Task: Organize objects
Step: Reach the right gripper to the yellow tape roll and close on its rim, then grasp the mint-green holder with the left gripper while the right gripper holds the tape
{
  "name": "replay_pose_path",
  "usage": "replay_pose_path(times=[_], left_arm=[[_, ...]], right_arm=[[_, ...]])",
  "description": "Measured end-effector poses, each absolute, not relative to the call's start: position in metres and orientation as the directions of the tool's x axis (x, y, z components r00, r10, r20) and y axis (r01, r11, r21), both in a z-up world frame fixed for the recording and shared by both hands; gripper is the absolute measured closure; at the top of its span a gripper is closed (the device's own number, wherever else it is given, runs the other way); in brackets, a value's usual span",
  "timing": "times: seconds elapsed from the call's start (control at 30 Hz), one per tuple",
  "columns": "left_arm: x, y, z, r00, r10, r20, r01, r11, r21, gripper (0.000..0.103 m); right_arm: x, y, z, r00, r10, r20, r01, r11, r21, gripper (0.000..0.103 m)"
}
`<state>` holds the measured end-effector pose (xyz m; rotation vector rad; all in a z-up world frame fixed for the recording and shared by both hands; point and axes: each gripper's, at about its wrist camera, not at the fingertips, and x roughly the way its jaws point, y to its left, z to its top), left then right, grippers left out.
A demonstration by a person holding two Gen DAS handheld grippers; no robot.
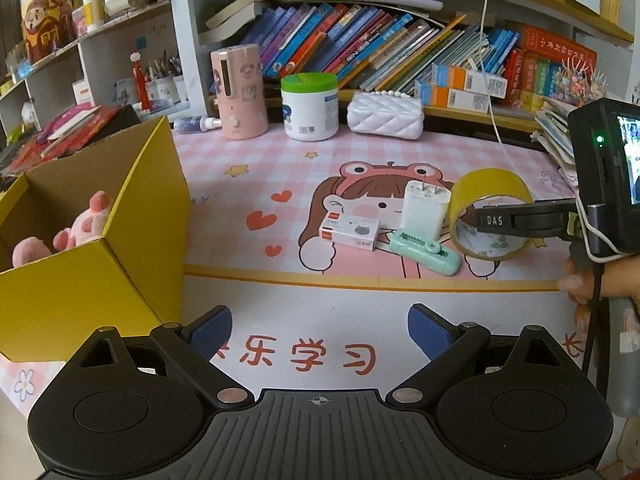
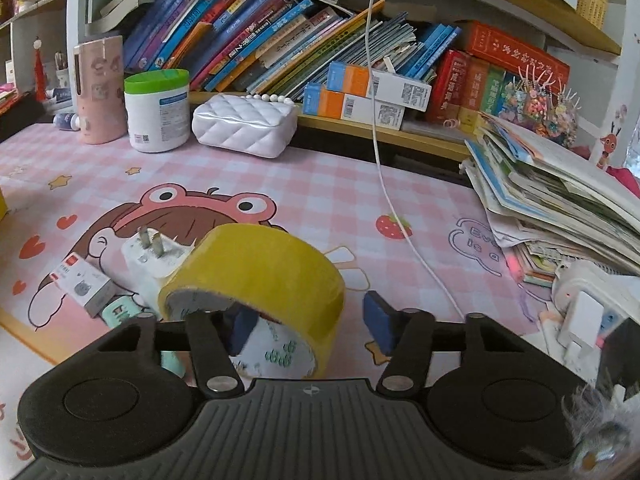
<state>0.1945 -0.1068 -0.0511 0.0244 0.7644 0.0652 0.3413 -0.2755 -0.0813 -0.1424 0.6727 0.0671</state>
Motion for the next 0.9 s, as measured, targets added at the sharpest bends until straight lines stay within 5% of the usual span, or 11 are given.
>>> replay_pose_path(times=[0.07, 0.23, 0.9], left_arm=[[0.196, -0.107, -0.052, 0.718, 0.066, -0.693, -0.049, 0.998, 0.043, 0.007], [0.202, -0.113, -0.053, 0.719, 0.038, -0.694, -0.024, 0.999, 0.031, 0.007], [0.266, -0.156, -0.083, 0.713, -0.109, -0.692, 0.126, 0.992, -0.026, 0.008]], right_arm=[[0.345, -0.277, -0.081, 0.781, 0.026, -0.624, -0.111, 0.989, -0.098, 0.073], [0.345, -0.292, -0.069, 0.791, 0.038, -0.610, -0.084, 0.995, -0.046, 0.089], [0.280, -0.367, -0.035, 0.767, 0.064, -0.638, 0.043, 0.988, 0.151, 0.093]])
